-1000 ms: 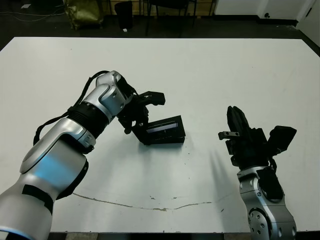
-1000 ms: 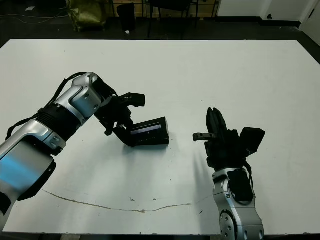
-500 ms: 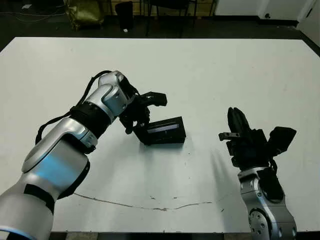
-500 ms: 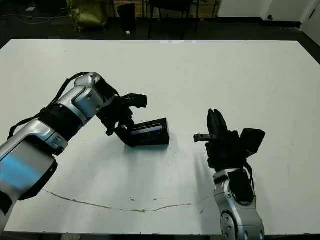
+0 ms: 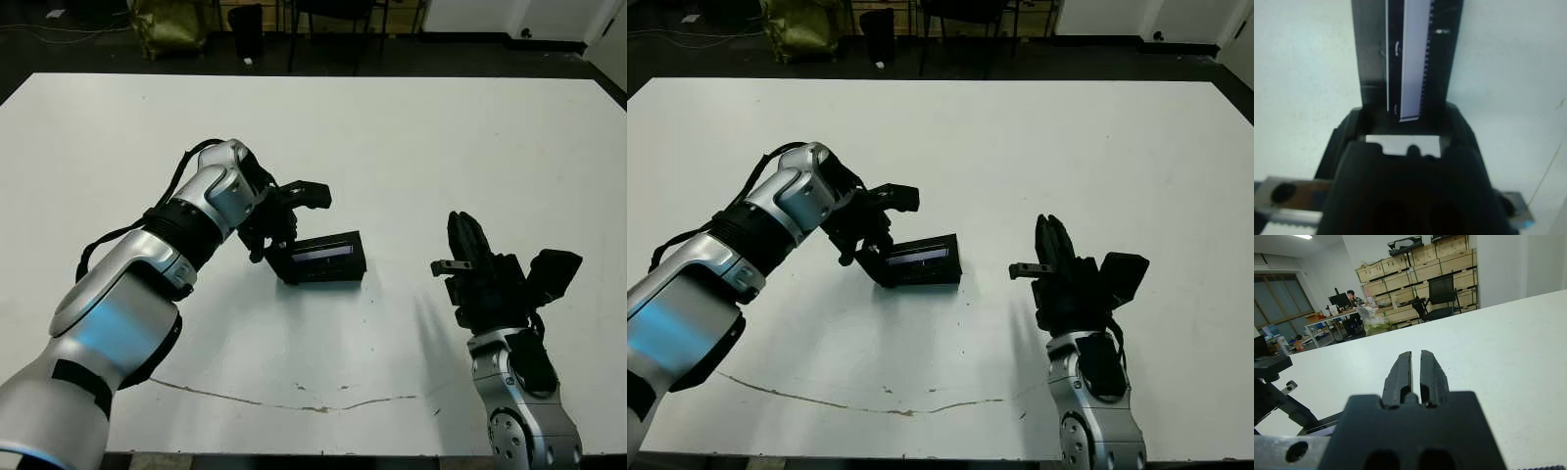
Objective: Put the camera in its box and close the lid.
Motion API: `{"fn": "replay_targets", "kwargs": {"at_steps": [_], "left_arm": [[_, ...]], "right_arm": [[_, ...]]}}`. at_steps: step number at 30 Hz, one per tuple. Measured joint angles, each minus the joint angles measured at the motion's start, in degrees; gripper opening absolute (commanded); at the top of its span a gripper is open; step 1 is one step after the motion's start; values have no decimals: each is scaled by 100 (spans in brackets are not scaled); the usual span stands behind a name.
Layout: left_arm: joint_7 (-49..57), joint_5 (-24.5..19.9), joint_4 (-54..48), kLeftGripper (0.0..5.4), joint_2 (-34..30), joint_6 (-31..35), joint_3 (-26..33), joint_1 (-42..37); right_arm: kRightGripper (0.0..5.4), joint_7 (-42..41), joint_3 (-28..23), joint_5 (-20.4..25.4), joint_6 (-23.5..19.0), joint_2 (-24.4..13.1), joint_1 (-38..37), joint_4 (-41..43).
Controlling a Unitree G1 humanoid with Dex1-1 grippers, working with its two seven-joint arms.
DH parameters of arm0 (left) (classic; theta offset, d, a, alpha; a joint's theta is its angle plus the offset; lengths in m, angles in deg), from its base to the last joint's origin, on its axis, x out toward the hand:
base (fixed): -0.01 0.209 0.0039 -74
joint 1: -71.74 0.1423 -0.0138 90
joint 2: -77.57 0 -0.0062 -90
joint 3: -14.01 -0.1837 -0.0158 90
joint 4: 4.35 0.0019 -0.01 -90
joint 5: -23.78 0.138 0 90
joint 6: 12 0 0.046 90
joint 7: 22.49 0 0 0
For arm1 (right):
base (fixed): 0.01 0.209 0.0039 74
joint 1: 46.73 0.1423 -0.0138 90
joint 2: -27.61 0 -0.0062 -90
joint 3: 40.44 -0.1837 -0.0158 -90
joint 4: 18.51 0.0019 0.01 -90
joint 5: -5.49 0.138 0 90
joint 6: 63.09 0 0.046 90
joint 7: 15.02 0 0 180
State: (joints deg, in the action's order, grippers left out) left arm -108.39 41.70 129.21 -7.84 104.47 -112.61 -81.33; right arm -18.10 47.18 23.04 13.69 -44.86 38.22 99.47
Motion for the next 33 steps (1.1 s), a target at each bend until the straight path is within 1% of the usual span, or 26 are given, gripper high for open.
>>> {"fn": "replay_targets", "kwargs": {"at_steps": [1,2,3,5,6,8,9,11,21,28,33], "left_arm": [[10,0,-1,291,32,-18,-9,5],[28,6,-12,299,91,-37,-28,7],[58,6,-41,297,173,-55,-33,6],[121,27,-71,268,269,-55,-40,-13],[118,26,-74,271,270,-54,-35,-14],[117,25,-84,261,283,-22,-28,-15],[119,25,-84,272,289,3,-25,-15],[125,25,-83,305,305,38,-16,-15],[70,-26,-111,539,558,55,-26,-14],[68,-24,-145,539,613,26,-48,-14],[142,-9,-149,539,599,-261,-88,4]], "right_arm": [[0,-11,1,1,5,0,0,-4],[0,-18,3,1,23,1,0,-11],[0,-26,3,0,41,3,-1,-16],[0,-34,-4,4,54,10,-8,-20],[0,-33,-8,4,53,11,-17,-23],[0,-34,-9,5,54,12,-13,-25],[0,-42,0,12,54,18,-14,-26],[0,-47,4,8,54,26,-14,-26],[0,-45,-1,4,50,29,-14,-25],[0,-48,3,7,50,25,-14,-24],[0,-52,1,7,50,23,-13,-25]]}}
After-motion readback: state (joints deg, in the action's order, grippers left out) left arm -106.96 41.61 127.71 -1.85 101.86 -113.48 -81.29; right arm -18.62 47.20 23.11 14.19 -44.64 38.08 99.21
